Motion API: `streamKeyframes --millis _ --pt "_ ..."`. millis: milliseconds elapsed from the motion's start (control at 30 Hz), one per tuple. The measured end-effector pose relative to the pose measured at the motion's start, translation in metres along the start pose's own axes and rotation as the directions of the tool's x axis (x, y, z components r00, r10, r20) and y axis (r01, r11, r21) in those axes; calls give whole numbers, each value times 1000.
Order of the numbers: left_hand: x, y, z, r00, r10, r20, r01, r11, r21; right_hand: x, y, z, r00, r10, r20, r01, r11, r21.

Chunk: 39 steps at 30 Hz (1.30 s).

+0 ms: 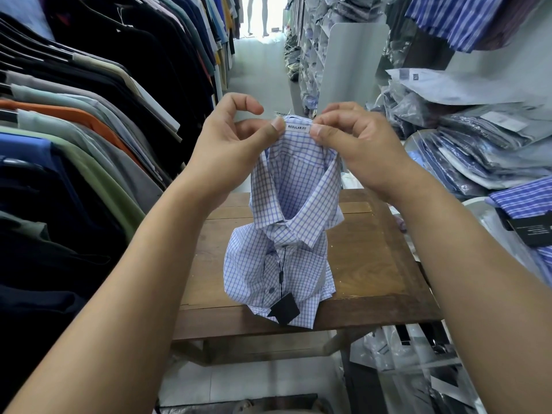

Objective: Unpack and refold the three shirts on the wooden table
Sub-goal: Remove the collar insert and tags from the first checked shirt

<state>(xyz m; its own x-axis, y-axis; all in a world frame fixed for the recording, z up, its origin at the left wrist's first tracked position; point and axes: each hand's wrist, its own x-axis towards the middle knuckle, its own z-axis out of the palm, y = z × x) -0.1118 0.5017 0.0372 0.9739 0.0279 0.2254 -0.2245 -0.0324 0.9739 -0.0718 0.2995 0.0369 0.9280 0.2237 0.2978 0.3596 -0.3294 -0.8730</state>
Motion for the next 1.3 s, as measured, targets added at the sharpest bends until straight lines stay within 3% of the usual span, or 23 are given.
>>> streamKeyframes --millis 200,633,1067,1200,1300 --pt "2 0 -3 998 27 53 -26 999 -20 2 0 3 999 48 8 -48 998 47" --pt "3 -1 -1 1000 -1 22 1 1000 4 7 -1 3 994 83 74 -95 980 175" --pt "7 -6 -1 999 34 28 -34 999 25 5 1 10 997 72 38 -74 994 75" --pt "10 -13 1 999 -20 -27 22 997 80 4 0 13 996 85 14 -85 995 42" --pt "9 -20 2 986 -137 -96 154 967 203 5 -2 13 995 94 10 -95 994 52"
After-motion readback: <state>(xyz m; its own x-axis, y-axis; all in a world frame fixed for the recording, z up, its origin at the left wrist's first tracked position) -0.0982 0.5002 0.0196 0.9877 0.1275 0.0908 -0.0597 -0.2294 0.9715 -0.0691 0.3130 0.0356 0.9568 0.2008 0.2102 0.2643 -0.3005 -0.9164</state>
